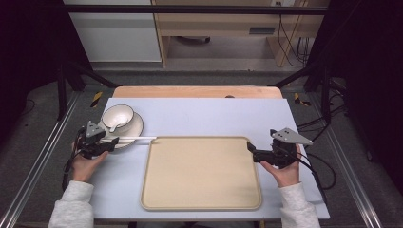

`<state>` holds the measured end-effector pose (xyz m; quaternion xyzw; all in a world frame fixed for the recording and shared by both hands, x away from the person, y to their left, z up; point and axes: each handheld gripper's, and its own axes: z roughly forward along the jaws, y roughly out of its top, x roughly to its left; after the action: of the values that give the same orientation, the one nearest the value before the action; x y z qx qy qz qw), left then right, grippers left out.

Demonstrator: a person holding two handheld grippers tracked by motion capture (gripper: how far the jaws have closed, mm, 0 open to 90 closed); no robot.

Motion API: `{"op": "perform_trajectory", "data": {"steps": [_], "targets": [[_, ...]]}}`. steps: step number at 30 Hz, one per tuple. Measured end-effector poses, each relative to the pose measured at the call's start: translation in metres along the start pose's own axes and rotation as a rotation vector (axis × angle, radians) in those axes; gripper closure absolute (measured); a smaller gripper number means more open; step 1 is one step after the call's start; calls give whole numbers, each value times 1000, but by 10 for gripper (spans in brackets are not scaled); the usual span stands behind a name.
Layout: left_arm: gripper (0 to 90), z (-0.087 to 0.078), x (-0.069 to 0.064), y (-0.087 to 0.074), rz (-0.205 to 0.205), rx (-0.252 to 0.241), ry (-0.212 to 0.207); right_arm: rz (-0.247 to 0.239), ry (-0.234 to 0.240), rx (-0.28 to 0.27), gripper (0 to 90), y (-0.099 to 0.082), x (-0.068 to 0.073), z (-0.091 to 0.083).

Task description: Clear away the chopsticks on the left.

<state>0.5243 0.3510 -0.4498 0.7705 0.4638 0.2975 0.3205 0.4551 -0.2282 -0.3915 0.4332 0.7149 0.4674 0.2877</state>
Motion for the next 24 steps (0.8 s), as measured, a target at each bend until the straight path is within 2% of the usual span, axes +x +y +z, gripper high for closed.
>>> {"op": "perform_trajectory", "data": {"steps": [7,11,12,18,24], "targets": [[427,1,-1,-1,20,16,13,1,-1,2,53,0,1,0],[451,2,-5,-1,40,46,18,3,0,1,54,0,1,0],[453,3,-5,-1,44,55,5,1,0,-2,54,0,0,-1],[520,0,-6,0,42,58,-3,1,-1,2,54,0,0,-1],[609,-3,-11,1,65,71,-26,-3,-2,-2,55,0,0,-2]]}}
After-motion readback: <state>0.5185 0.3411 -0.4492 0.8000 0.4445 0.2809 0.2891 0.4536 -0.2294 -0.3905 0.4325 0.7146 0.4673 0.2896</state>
